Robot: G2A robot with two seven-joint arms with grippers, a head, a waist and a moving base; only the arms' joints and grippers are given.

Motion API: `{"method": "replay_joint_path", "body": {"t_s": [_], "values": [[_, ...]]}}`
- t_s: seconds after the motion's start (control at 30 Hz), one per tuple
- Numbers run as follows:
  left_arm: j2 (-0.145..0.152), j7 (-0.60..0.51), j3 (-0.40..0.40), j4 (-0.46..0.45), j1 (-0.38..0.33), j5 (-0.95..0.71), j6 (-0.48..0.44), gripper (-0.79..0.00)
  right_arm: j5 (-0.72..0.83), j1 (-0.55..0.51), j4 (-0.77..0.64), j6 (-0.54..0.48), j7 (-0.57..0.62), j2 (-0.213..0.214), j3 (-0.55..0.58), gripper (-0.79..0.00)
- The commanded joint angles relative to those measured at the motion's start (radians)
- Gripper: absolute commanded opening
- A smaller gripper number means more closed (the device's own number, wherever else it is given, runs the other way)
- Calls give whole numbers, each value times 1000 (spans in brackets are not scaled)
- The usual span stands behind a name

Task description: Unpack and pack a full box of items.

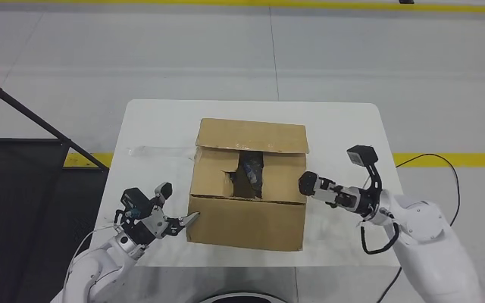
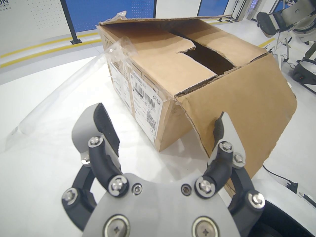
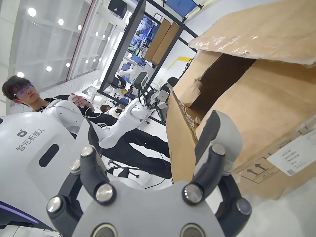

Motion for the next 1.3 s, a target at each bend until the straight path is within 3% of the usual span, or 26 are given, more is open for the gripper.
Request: {"method": "replay_joint_path", "body": {"t_s": [0.0, 0.27, 0.47, 0.63, 0.77, 1.03, 1.27], "values": [[0, 6, 11, 1, -2, 7, -1, 0, 53, 31, 24, 27, -5, -8, -34, 0], [0, 31, 24, 0, 3, 11, 14, 0, 170, 172, 171, 167, 37, -37, -129, 0], [1, 45, 26, 3, 12, 10, 19, 0, 170, 251, 260, 245, 20, -56, -179, 0], [2, 55, 22, 4, 18, 8, 26, 0, 178, 297, 298, 252, 1, -71, -207, 0], [4, 58, 19, 10, 19, 0, 24, 0, 178, 329, 306, 187, -20, -83, -214, 0], [5, 63, 25, 18, 16, 15, 27, 0, 92, 419, 360, 129, -236, -118, -251, 0], [7, 78, 28, 20, 23, 46, 39, 0, -33, 523, 441, 155, -418, -157, -312, 0]]}}
